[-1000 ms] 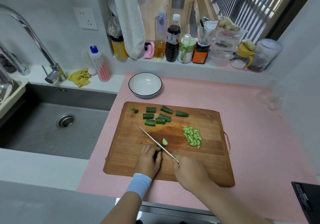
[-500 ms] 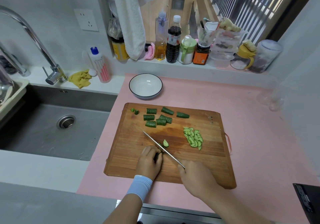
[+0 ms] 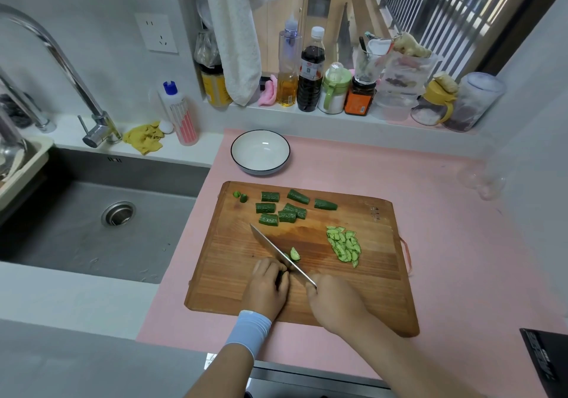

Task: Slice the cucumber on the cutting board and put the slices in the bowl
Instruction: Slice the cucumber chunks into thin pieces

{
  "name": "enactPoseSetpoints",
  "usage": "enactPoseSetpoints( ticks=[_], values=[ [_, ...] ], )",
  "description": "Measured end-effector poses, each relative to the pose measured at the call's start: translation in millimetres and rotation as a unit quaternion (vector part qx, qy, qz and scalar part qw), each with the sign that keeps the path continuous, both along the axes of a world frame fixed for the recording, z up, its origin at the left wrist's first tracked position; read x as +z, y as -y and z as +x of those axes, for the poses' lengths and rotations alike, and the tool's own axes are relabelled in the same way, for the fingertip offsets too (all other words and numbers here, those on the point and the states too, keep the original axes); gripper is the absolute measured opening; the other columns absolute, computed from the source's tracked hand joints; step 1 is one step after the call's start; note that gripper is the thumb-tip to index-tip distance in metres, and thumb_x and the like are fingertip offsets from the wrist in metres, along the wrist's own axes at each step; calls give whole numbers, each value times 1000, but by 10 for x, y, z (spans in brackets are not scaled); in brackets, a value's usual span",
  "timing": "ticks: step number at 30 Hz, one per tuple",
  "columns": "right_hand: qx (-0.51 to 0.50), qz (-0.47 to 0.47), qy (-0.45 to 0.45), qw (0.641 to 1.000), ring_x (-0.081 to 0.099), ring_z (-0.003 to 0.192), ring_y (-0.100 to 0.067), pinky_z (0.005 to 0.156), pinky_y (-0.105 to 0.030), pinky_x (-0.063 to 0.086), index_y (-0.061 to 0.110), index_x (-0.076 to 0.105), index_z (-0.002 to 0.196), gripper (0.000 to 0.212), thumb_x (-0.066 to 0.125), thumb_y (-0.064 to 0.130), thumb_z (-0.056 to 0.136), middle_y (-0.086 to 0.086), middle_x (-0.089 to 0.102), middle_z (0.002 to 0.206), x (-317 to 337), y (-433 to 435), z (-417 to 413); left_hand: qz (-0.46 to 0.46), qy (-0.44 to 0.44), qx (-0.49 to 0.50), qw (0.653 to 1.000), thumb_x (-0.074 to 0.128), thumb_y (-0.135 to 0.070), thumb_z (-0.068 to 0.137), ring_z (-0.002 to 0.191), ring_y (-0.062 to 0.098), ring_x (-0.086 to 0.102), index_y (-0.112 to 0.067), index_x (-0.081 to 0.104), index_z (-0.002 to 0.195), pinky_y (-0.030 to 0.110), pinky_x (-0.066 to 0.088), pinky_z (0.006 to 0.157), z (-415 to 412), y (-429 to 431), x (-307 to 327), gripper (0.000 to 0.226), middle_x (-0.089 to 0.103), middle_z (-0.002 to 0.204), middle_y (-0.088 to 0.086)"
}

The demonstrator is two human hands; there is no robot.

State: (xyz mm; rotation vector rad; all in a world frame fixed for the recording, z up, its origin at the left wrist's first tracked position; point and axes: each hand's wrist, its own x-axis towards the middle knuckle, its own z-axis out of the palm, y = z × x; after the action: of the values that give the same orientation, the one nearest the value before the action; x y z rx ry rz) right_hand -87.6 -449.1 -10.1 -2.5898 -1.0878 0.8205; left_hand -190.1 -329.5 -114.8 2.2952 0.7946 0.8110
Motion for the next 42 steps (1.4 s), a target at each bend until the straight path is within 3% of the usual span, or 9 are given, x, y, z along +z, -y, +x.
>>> enactPoseSetpoints(
  ticks=[7, 10, 12, 15, 20, 25, 29, 36, 42],
  values=[
    [23, 20, 13, 999, 63, 88, -29, 65, -32, 40, 24, 61, 99, 23, 40, 33, 101, -2, 68, 93, 62, 42, -23, 0, 1, 11, 1000, 72, -9, 80, 83, 12, 54, -12, 67, 82, 15, 42, 81, -10, -9, -3, 6, 60, 85, -3],
    [27, 36, 10, 999, 62, 84, -27, 64, -32, 38, 30, 53, 84, 23, 39, 35, 102, 1, 67, 87, 122, 97, -24, 4, 10, 14, 1000, 62, -19, 84, 83, 12, 55, -12, 66, 81, 17, 45, 80, -11, -2, 8, 9, 60, 85, -4],
    [31, 40, 8, 999, 59, 77, -24, 62, -32, 36, 31, 42, 71, 32, 39, 35, 103, 4, 60, 76, 160, 140, -23, 3, 10, 12, 1000, 67, -14, 82, 82, 12, 55, -12, 65, 80, 18, 45, 78, -9, -2, 16, 3, 60, 85, -4],
    [38, 35, 14, 999, 54, 69, -20, 57, -34, 35, 34, 37, 64, 39, 40, 36, 102, 7, 53, 69, 162, 218, -10, -2, 5, 9, 1000, 78, -1, 75, 82, 9, 53, -12, 65, 79, 13, 42, 79, -15, -14, 27, 17, 60, 83, -3],
    [39, 32, 12, 999, 59, 68, -20, 58, -33, 40, 31, 39, 65, 37, 40, 36, 102, 6, 57, 69, 115, 300, 19, 1, 7, 7, 1000, 79, 0, 74, 83, 9, 53, -12, 65, 80, 12, 41, 81, -29, -7, 20, 19, 60, 84, -3],
    [32, 29, 6, 999, 53, 64, -17, 53, -30, 34, 27, 41, 67, 36, 41, 36, 101, 6, 53, 66, 88, 270, 17, 2, 2, 8, 1000, 79, 0, 74, 84, 10, 53, -11, 66, 80, 12, 41, 81, -26, -6, 21, 19, 60, 85, -3],
    [26, 10, 3, 1000, 53, 68, -21, 59, -32, 37, 26, 41, 67, 35, 41, 33, 101, 6, 56, 70, 77, 167, 4, -2, -4, 5, 1000, 79, -1, 74, 83, 11, 54, -11, 66, 81, 11, 40, 82, -31, -8, 19, 18, 60, 85, -2],
    [-3, 1, -9, 1000, 63, 82, -27, 69, -33, 49, 20, 64, 93, 28, 42, 36, 98, -1, 68, 85, -3, -24, -19, -5, -10, -5, 1000, 76, -2, 78, 88, 12, 52, -9, 67, 87, 5, 33, 90, -54, 6, 7, 14, 59, 89, -1],
    [1, 7, -12, 1000, 64, 84, -28, 68, -33, 47, 20, 64, 95, 27, 42, 35, 100, -3, 69, 87, 32, -17, -9, -1, -14, -8, 1000, 75, -2, 80, 88, 11, 50, -10, 66, 87, 4, 30, 91, -58, 16, 11, 14, 58, 89, -1]
  ],
)
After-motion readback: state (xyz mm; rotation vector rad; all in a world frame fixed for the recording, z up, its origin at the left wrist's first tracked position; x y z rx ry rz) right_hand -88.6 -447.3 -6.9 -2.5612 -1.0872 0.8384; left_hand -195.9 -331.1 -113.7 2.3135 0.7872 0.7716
